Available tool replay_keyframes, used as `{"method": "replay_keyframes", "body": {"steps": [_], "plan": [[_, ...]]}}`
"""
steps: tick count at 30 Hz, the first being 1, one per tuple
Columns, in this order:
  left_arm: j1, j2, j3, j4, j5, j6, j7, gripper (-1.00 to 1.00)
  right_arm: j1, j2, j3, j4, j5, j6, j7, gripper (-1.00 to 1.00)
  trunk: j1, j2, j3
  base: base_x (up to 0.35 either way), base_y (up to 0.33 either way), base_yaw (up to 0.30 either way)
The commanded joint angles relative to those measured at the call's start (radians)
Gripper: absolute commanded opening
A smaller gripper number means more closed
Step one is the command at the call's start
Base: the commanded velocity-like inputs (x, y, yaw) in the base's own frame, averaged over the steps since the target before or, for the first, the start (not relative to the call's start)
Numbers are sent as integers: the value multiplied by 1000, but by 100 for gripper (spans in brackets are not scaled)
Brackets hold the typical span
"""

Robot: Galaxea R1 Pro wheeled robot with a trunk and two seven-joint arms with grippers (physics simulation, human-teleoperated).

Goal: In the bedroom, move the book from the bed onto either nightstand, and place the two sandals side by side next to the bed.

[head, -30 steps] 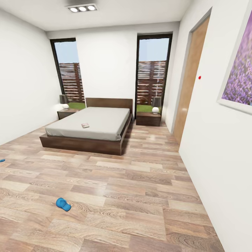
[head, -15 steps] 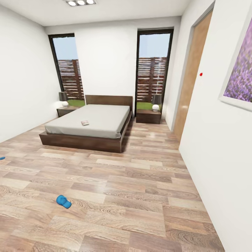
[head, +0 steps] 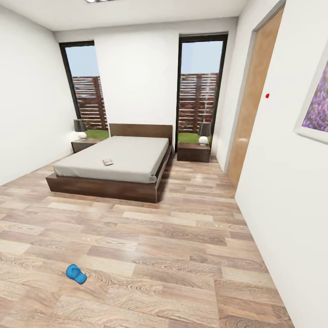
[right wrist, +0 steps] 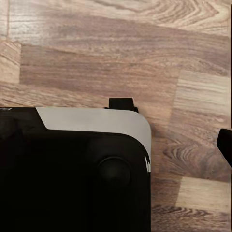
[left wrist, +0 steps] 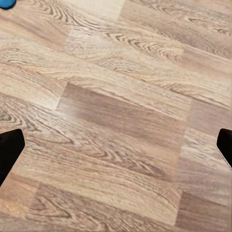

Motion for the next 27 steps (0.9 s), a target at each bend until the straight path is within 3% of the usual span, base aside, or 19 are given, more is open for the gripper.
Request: {"method": "replay_keyframes", "body": {"steps": [1, 27], "plan": [[0, 0, 0, 0, 5, -3, 0, 100, -1, 0, 0, 2, 1, -4, 1, 100, 1, 0, -1, 319, -86, 0], [0, 0, 0, 0, 6, -3, 0, 100, -1, 0, -2, 1, -1, -4, 1, 100, 1, 0, -1, 319, -95, 0]]}}
